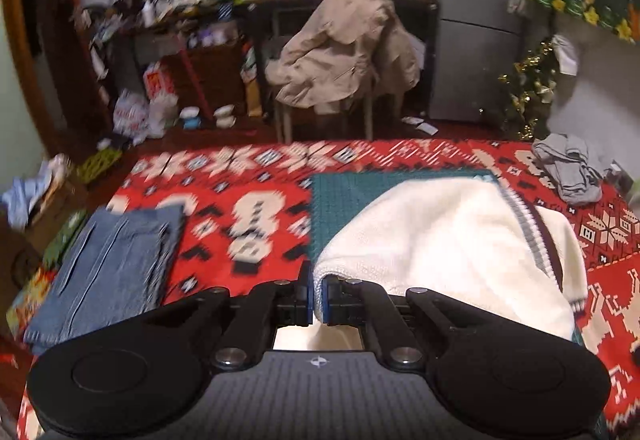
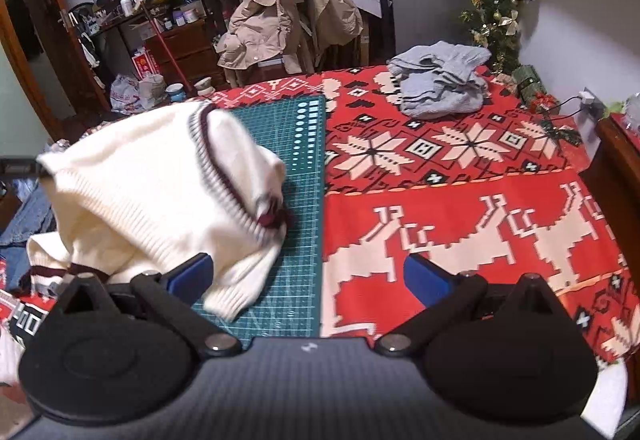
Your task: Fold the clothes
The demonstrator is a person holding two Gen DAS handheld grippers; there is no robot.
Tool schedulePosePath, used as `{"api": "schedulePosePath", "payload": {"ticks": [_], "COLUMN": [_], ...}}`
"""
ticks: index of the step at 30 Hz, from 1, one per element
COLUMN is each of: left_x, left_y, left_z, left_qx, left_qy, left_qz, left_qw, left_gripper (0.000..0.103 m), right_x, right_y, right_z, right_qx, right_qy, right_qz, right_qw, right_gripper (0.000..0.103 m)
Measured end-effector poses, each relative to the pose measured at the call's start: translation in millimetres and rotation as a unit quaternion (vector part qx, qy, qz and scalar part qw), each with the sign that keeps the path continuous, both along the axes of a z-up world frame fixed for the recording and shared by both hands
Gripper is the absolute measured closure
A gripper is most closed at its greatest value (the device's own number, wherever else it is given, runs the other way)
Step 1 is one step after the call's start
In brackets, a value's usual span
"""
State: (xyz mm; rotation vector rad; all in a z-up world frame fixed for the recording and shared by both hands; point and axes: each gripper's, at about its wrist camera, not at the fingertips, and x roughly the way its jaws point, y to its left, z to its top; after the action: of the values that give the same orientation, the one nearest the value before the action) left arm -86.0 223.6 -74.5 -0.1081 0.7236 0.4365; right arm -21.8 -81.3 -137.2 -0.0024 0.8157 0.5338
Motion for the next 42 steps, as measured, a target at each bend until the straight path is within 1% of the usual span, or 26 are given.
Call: {"api": "schedulePosePath", "payload": {"ticks": [5, 8, 11, 14, 18, 20, 21, 22, 23, 24, 25, 27, 28, 31, 33, 36, 38, 39, 41, 42], "left_x": [-26.5, -38.0, -54.9, -64.4, -70.4, -69.3, -68.5, -67.5, -65.8, -63.7, -61.4, -55.8, -51.4, -35.6, -20.5, 9.5, 30.7, 39.5, 56.0, 64.3], "left_y": [6.2, 7.8, 9.9, 3.8, -10.1, -16.2, -19.1, -21.7, -24.3, -27.0, -30.0, -37.0, -41.8, -57.7, -71.4, -97.2, -113.1, -118.6, -128.1, -132.9], "left_z": [-9.1, -14.8, -21.1, -24.6, -26.2, -26.5, -26.8, -27.1, -28.5, -29.8, -30.4, -31.2, -31.2, -31.5, -32.2, -34.4, -38.3, -42.2, -51.0, -55.5], "left_qx": [-0.004, -0.011, -0.025, -0.047, -0.057, -0.069, -0.076, -0.083, -0.089, -0.098, -0.106, -0.120, -0.125, -0.142, -0.155, -0.180, -0.198, -0.206, -0.223, -0.232], "left_qy": [0.018, 0.028, 0.036, 0.043, 0.044, 0.044, 0.044, 0.045, 0.045, 0.047, 0.047, 0.047, 0.047, 0.047, 0.046, 0.045, 0.045, 0.050, 0.061, 0.067], "left_qz": [0.014, 0.021, 0.018, 0.001, -0.030, -0.042, -0.049, -0.054, -0.058, -0.064, -0.072, -0.089, -0.100, -0.132, -0.155, -0.193, -0.214, -0.219, -0.225, -0.228], "left_qw": [0.9997, 0.9993, 0.9989, 0.9979, 0.9970, 0.9957, 0.9950, 0.9941, 0.9933, 0.9920, 0.9906, 0.9877, 0.9860, 0.9800, 0.9745, 0.9636, 0.9556, 0.9525, 0.9464, 0.9432], "left_gripper": [0.099, 0.099, 0.099, 0.099, 0.099, 0.099, 0.099, 0.099, 0.099, 0.099, 0.099, 0.099, 0.099, 0.099, 0.099, 0.099, 0.099, 0.099, 0.099, 0.098], "right_x": [-4.0, -4.6, -0.3, 5.1, 16.4, 22.0, 24.8, 27.7, 30.4, 31.8, 33.7, 37.8, 40.0, 49.1, 58.8, 73.3, 82.3, 86.9, 90.7, 87.6], "right_y": [14.9, 24.6, 35.7, 51.7, 76.5, 87.1, 92.4, 97.7, 102.9, 104.3, 103.0, 96.2, 90.7, 68.9, 51.6, 31.9, 23.8, 21.3, 18.2, 12.4], "right_z": [-3.9, -10.1, -15.8, -21.5, -36.4, -44.7, -48.8, -53.0, -57.0, -57.8, -57.2, -53.6, -50.6, -31.2, -13.4, 6.4, 15.3, 16.9, 16.0, 15.7], "right_qx": [-0.006, 0.022, 0.051, 0.078, 0.075, 0.075, 0.075, 0.075, 0.075, 0.069, 0.068, 0.075, 0.082, 0.080, 0.082, 0.085, 0.085, 0.086, 0.081, 0.077], "right_qy": [-0.016, -0.012, 0.012, 0.032, 0.060, 0.075, 0.083, 0.091, 0.098, 0.098, 0.093, 0.082, 0.076, 0.031, -0.004, -0.040, -0.055, -0.055, -0.053, -0.053], "right_qz": [0.030, 0.079, 0.095, 0.106, 0.109, 0.110, 0.110, 0.111, 0.111, 0.107, 0.104, 0.095, 0.088, 0.051, 0.024, -0.002, -0.013, -0.011, -0.024, -0.030], "right_qw": [0.999, 0.997, 0.994, 0.991, 0.989, 0.988, 0.988, 0.987, 0.986, 0.987, 0.988, 0.989, 0.990, 0.995, 0.996, 0.996, 0.995, 0.995, 0.995, 0.995], "right_gripper": [0.001, 0.001, 0.001, 0.001, 0.001, 0.005, 0.017, 0.036, 0.047, 0.071, 0.085, 0.097, 0.099, 0.100, 0.100, 0.100, 0.099, 0.097, 0.081, 0.061]}}
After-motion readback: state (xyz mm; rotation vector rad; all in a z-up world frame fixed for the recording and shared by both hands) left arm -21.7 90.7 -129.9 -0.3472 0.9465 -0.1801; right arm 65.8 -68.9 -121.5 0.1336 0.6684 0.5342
